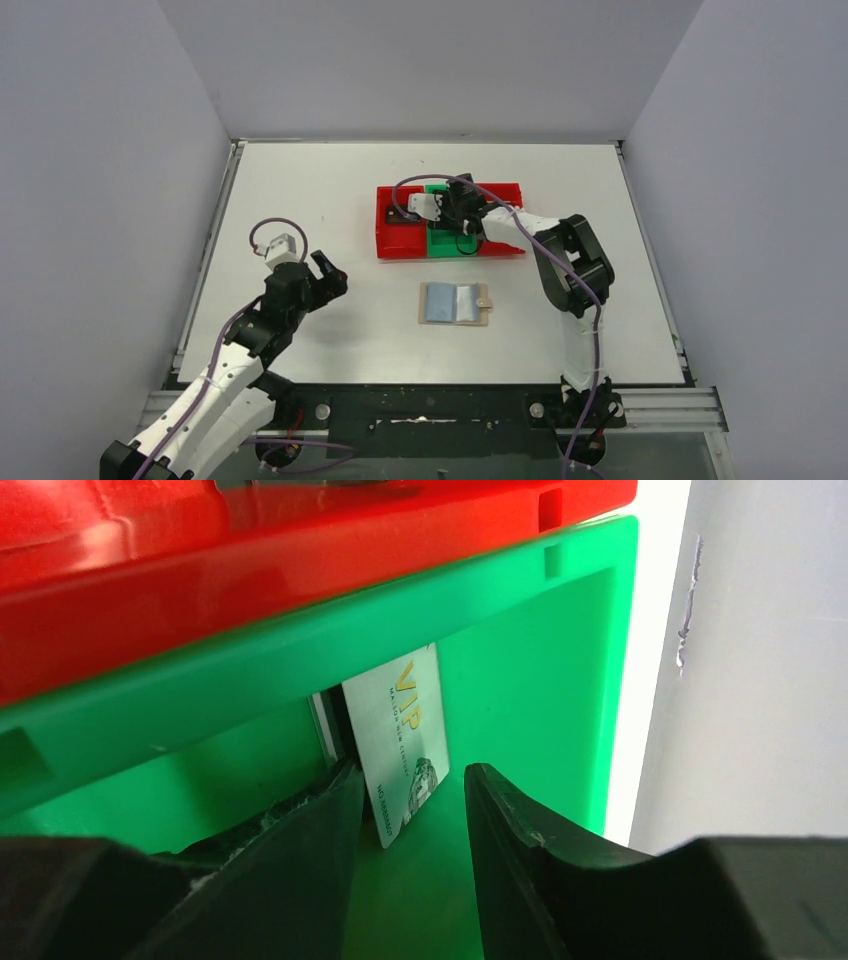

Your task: Take the credit cards out of the card holder

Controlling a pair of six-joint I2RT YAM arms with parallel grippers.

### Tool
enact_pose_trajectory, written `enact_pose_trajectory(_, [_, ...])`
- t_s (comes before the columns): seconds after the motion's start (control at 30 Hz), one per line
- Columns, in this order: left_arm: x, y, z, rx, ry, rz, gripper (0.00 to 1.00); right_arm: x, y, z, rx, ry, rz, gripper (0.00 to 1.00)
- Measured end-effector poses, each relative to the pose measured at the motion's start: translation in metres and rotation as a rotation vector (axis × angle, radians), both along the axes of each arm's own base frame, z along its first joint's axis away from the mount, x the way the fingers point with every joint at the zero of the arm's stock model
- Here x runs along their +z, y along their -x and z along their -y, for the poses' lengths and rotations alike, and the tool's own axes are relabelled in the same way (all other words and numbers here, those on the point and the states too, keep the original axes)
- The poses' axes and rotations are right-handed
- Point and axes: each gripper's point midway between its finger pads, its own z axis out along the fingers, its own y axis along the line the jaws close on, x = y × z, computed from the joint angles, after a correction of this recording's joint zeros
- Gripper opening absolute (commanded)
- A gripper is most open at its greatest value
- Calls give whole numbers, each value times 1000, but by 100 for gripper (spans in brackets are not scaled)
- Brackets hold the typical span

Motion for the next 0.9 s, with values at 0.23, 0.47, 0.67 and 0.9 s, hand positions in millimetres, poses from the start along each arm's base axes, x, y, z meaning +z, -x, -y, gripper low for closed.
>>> enact_pose_trajectory(0.23, [-2,0,1,-6,1,-11,83,-2,1,2,-18,-24,-22,46])
enact_pose_trajectory(0.47, [-3,1,4,-19,9,-15,83,14,1,-1,-34,-67,-10,47])
enact_pose_trajectory(0.67, [-3,2,5,-24,13,-16,83,40,1,-4,-43,-121,21,48])
enact_pose_trajectory(0.9, [-8,3,8,-39,14,-41,83,83,7,-4,-161,-321,65,62])
